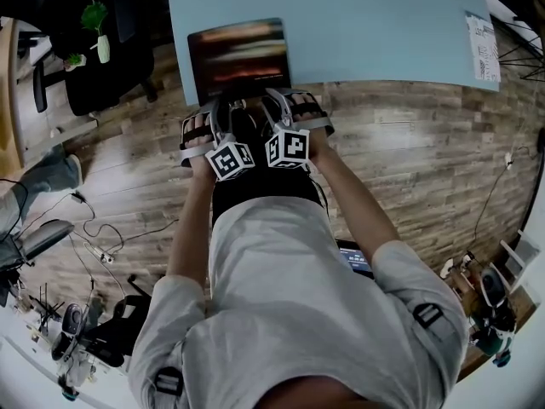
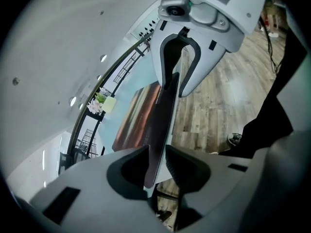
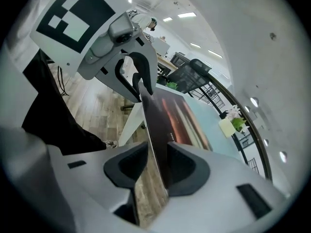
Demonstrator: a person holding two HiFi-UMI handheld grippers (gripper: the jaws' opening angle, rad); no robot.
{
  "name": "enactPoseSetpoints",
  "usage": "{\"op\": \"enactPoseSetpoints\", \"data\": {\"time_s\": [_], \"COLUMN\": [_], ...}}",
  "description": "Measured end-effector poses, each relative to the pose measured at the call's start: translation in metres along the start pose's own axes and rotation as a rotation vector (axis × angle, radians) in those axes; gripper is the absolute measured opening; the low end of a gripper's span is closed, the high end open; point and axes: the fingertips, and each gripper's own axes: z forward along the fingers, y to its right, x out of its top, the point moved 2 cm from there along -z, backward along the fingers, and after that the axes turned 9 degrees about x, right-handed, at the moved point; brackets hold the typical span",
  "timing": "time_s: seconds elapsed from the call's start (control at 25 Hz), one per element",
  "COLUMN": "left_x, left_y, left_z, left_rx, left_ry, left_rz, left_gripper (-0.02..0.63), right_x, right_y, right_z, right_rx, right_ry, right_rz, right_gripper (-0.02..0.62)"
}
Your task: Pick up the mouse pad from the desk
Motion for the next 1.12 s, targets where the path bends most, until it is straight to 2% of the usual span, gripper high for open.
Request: {"op": "enactPoseSetpoints", "data": {"time_s": [0.2,0.32,0.48,0.56,0.84,1.0,1.12], "left_x": [-0.002,-0.002,0.0,-0.001,-0.004,-0.003,-0.003], "left_y": [0.003,0.0,-0.005,-0.005,-0.006,-0.011,-0.021], "left_z": [0.008,0.009,0.006,0.006,0.009,0.011,0.013], "left_rx": [-0.032,-0.069,-0.125,-0.166,-0.351,-0.482,-0.574], "left_ry": [-0.009,-0.01,0.002,0.002,-0.02,-0.052,-0.073], "left_rz": [-0.043,-0.071,-0.114,-0.132,-0.233,-0.333,-0.499], "left_gripper": [0.115,0.104,0.046,0.04,0.037,0.035,0.031], "right_x": [-0.004,-0.004,-0.001,0.0,0.001,0.003,0.009], "right_y": [0.003,0.007,0.009,0.008,0.013,0.02,0.029], "right_z": [0.008,0.008,0.007,0.006,0.005,0.002,-0.001], "right_rx": [0.018,0.032,0.093,0.121,0.252,0.312,0.303], "right_ry": [-0.02,-0.008,0.029,0.033,0.053,0.066,0.079], "right_rz": [0.079,0.11,0.188,0.229,0.428,0.522,0.556], "right_gripper": [0.146,0.12,0.08,0.058,0.048,0.038,0.024]}}
